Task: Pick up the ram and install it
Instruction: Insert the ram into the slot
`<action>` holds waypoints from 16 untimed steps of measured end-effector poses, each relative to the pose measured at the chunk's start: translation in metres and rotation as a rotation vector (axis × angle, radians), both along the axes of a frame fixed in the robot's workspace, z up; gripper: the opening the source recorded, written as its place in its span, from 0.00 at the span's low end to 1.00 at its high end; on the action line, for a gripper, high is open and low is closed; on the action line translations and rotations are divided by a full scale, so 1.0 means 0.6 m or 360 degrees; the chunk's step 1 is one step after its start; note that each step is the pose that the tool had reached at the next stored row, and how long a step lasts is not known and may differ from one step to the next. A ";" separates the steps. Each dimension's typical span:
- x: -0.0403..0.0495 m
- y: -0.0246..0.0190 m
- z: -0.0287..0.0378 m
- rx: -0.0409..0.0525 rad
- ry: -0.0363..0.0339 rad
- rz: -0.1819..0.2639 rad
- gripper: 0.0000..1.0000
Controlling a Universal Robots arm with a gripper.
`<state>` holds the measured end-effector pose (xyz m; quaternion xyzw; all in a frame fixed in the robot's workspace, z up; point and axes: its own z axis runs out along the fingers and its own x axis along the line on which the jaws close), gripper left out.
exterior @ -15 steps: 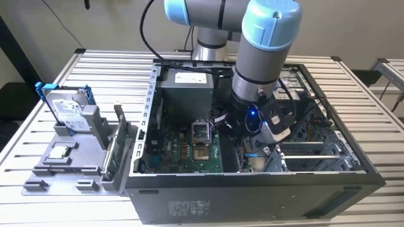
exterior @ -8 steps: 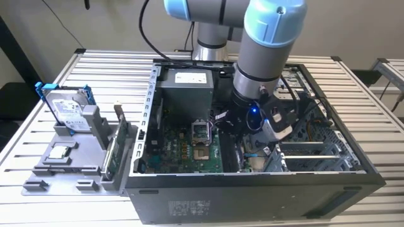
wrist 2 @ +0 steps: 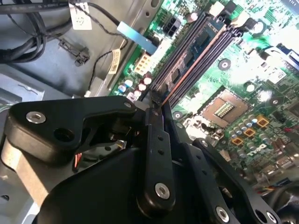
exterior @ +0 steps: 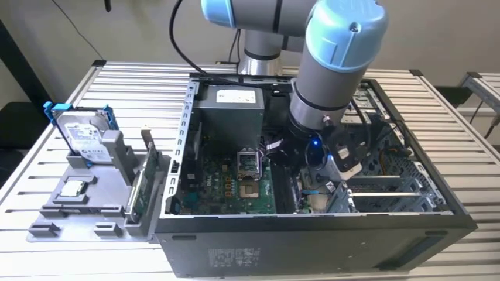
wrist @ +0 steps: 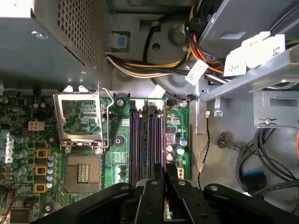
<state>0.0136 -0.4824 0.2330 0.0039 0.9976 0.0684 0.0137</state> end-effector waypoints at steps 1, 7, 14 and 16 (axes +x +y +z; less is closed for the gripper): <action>0.000 -0.0003 -0.001 0.0007 0.0001 -0.0001 0.15; 0.000 -0.0049 -0.008 0.0026 0.0005 -0.0006 0.15; 0.000 -0.0115 -0.011 0.0030 0.0010 -0.0014 0.15; 0.000 -0.0118 -0.011 0.0037 0.0012 -0.0016 0.15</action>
